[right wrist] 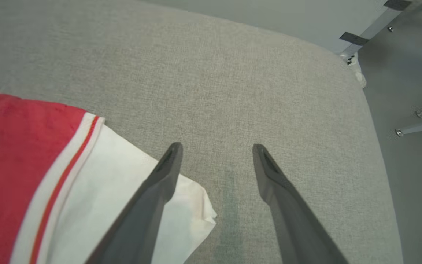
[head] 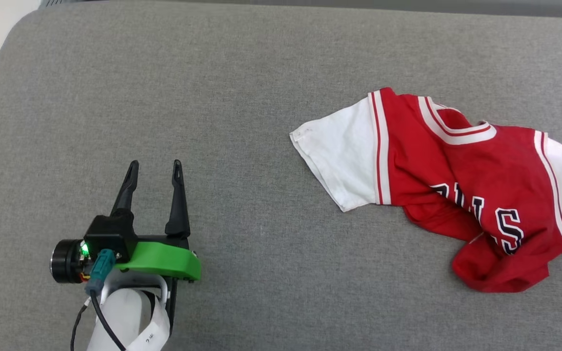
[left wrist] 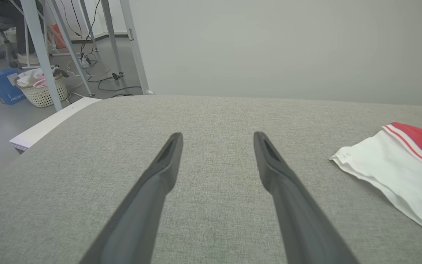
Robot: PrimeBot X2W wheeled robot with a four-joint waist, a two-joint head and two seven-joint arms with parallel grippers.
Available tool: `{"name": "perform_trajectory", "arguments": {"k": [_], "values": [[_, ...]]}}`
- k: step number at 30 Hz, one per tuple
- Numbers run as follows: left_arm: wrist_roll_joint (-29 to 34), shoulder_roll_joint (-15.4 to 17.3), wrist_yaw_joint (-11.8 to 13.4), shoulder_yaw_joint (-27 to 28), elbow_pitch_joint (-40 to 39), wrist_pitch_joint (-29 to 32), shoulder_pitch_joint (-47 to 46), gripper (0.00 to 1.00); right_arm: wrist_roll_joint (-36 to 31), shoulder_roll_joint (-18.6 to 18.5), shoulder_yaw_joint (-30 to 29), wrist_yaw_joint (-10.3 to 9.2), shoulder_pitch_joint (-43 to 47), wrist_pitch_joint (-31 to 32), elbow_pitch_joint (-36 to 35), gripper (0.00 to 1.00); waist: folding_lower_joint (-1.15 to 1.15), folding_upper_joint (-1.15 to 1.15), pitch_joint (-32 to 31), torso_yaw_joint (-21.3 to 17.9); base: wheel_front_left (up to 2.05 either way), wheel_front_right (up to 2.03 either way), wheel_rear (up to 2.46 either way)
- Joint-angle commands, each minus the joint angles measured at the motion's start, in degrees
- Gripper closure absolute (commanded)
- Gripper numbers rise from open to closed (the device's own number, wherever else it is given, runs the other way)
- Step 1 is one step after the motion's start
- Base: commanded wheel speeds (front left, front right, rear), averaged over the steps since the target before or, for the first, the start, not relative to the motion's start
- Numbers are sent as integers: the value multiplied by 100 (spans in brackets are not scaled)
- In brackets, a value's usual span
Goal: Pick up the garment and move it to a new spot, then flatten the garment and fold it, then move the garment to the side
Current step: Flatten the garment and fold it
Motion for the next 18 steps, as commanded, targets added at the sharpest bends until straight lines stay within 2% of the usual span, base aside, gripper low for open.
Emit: {"name": "perform_trajectory", "arguments": {"k": [1, 2, 8, 13, 18], "values": [[69, -16, -49, 78, -23, -33, 26, 0, -122, 9, -45, -4, 109, -233, -109, 0, 0, 0, -261, -154, 0, 0, 0], [128, 14, -116, 205, -48, -33, -54, 0, -294, 125, -180, -4, 238, -710, -363, 0, 0, 0, -366, -234, 0, 0, 0], [117, 214, -404, 307, 113, -33, -607, 0, -821, 688, -869, -4, 670, -1543, -1010, 0, 0, 0, -473, -344, 0, 0, 0], [155, 490, -554, 178, 349, -33, -1349, 0, -1416, 1259, -1762, -4, 1284, -1808, -1850, 0, 0, 0, -502, -409, 0, 0, 0], [40, 840, -647, -299, 980, 44, -2200, 0, -2050, 2067, -2391, -4, 2052, -1868, -2925, 0, 0, 0, -526, -524, 0, 0, 0]]}}
